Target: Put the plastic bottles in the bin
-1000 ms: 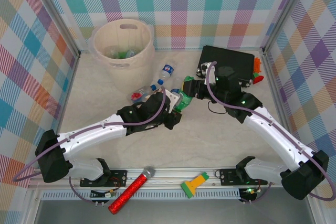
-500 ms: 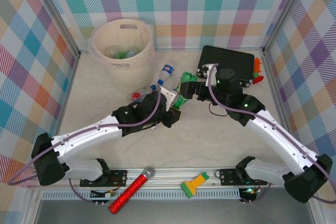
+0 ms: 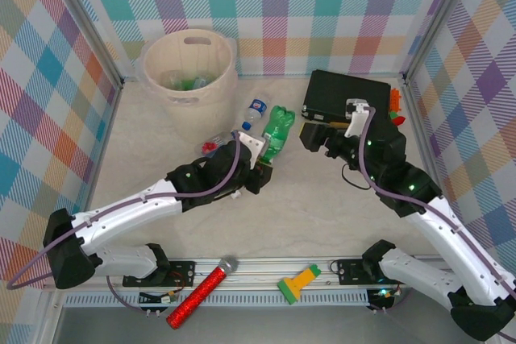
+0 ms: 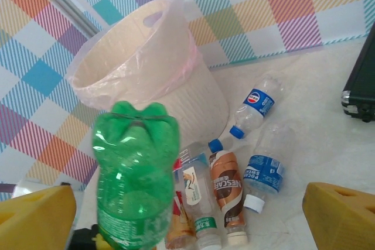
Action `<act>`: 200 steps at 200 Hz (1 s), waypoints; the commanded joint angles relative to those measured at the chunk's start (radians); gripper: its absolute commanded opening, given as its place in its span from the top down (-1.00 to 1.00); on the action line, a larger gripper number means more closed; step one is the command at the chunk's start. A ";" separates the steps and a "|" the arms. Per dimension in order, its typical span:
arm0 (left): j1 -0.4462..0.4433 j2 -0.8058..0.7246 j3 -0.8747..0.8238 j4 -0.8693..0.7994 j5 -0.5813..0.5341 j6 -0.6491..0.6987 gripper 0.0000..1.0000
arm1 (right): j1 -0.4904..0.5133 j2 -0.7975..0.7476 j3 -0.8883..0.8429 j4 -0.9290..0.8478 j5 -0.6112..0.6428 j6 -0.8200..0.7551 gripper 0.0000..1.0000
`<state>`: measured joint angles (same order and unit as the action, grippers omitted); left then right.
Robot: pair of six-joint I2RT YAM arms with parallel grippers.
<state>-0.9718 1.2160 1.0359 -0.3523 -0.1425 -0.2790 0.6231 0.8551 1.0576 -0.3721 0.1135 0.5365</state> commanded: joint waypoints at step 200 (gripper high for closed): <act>0.733 0.256 0.688 -0.359 0.090 -0.030 0.99 | 0.004 -0.016 -0.022 0.069 -0.288 -0.065 -0.98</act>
<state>-0.2886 1.4296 1.6688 -0.6830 -0.0898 -0.2806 0.6231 0.8429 1.0199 -0.3519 -0.1135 0.5034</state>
